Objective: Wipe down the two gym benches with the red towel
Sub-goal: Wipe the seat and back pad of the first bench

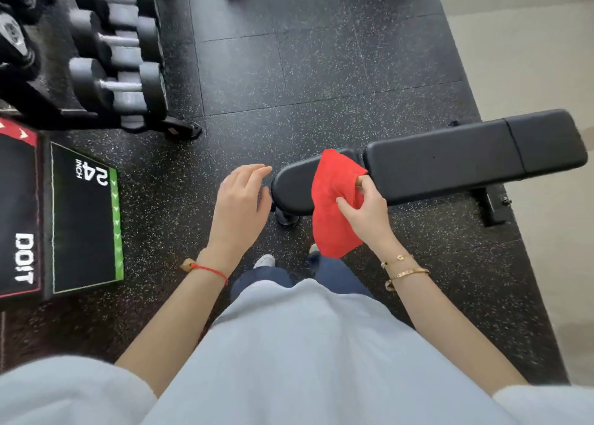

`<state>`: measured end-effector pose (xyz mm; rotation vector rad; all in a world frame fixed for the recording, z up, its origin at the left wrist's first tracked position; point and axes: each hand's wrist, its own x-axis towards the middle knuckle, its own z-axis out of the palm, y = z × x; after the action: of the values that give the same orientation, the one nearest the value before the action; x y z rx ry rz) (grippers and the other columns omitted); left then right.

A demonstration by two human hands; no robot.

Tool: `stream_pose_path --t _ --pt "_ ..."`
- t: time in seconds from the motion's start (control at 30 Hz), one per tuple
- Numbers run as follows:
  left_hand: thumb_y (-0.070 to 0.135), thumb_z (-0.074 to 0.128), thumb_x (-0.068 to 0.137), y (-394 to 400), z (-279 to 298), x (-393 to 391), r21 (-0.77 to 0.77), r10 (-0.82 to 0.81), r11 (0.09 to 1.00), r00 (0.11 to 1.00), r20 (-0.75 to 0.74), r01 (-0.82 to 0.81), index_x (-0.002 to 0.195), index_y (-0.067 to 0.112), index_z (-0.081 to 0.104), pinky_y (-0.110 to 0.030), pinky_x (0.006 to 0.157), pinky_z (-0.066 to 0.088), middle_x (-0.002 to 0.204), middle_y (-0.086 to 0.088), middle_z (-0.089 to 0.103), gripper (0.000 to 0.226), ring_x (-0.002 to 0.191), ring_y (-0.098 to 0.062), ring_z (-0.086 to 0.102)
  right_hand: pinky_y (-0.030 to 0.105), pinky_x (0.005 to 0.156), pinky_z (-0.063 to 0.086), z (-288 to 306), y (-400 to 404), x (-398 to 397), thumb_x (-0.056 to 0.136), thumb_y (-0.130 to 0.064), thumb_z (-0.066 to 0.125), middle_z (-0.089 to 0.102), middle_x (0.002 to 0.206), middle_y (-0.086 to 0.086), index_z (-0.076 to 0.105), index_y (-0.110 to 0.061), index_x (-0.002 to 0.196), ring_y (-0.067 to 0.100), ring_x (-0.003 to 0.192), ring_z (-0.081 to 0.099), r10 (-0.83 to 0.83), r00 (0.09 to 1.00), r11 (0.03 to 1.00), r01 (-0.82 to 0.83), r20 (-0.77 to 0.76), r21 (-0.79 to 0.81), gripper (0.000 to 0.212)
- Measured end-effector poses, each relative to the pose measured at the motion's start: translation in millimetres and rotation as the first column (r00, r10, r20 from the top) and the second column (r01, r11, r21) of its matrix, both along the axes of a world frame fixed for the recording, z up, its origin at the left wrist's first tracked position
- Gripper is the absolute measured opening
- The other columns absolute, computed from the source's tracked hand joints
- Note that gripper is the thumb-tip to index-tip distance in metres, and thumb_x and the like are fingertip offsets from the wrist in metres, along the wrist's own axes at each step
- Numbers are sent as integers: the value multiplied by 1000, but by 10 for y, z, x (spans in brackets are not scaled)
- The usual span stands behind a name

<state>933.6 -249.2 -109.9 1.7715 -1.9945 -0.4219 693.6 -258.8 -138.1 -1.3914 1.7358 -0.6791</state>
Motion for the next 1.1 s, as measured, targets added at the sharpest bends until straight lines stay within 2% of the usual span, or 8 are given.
stream_pose_path --t 0.17,0.4,0.5,0.67,0.73,0.9,1.0,1.1 --pt "6 54 92 -120 -399 -355 10 71 997 997 4 -71 125 5 62 -42 104 44 126 -9 63 33 120 -28 56 30 82 46 -340 -357 -364 83 -15 68 65 99 -6 53 -11 108 17 92 63 82 996 997 -81 -31 16 30" --pt "5 53 92 -329 -1222 -525 52 106 993 993 45 -108 124 6 61 -40 104 42 126 -9 63 33 120 -27 55 19 79 35 -1106 -775 -585 83 -15 69 65 112 1 52 -10 114 18 104 60 125 989 992 -124 -77 26 35" --pt "5 53 91 -431 -1681 -568 57 105 992 993 62 -108 126 7 61 -38 105 40 127 -8 62 35 121 -26 54 21 83 37 -1541 -925 -576 83 -13 68 64 114 2 52 -8 116 23 108 59 158 983 987 -159 -96 1 37" --pt "5 53 91 -586 -2475 -576 43 80 996 994 75 -83 126 5 61 -41 107 41 127 -8 62 35 122 -27 55 18 81 34 -2283 -1122 -456 82 -14 68 57 105 -10 51 -11 116 17 105 57 190 979 979 -194 -69 -63 38" --pt "4 53 91 -624 -2787 -578 27 72 997 995 76 -74 126 5 61 -41 107 41 127 -8 62 35 122 -27 55 21 82 38 -2567 -1188 -418 81 -13 68 58 105 -9 51 -11 116 17 106 58 203 977 972 -210 -71 -103 38" --pt "4 53 91 -705 -3599 -603 -38 39 999 997 69 -36 125 5 61 -42 107 41 128 -8 61 35 123 -28 54 47 90 48 -3278 -1289 -457 81 -8 65 63 113 1 50 -11 116 27 109 60 236 965 949 -253 -111 -187 38" --pt "5 54 91 -759 -4013 -609 -98 34 995 997 71 -27 125 5 61 -41 108 40 128 -8 61 35 123 -28 54 48 94 44 -3634 -1345 -578 79 -2 61 56 120 6 48 -8 123 28 111 51 212 953 918 -270 -216 -290 47" --pt "6 54 92 -813 -4338 -614 -172 23 985 996 82 -9 125 6 61 -42 109 40 128 -8 61 34 124 -28 54 41 106 34 -3889 -1423 -722 76 -4 62 50 132 12 47 -6 132 32 119 45 105 899 852 -302 -424 -428 58"
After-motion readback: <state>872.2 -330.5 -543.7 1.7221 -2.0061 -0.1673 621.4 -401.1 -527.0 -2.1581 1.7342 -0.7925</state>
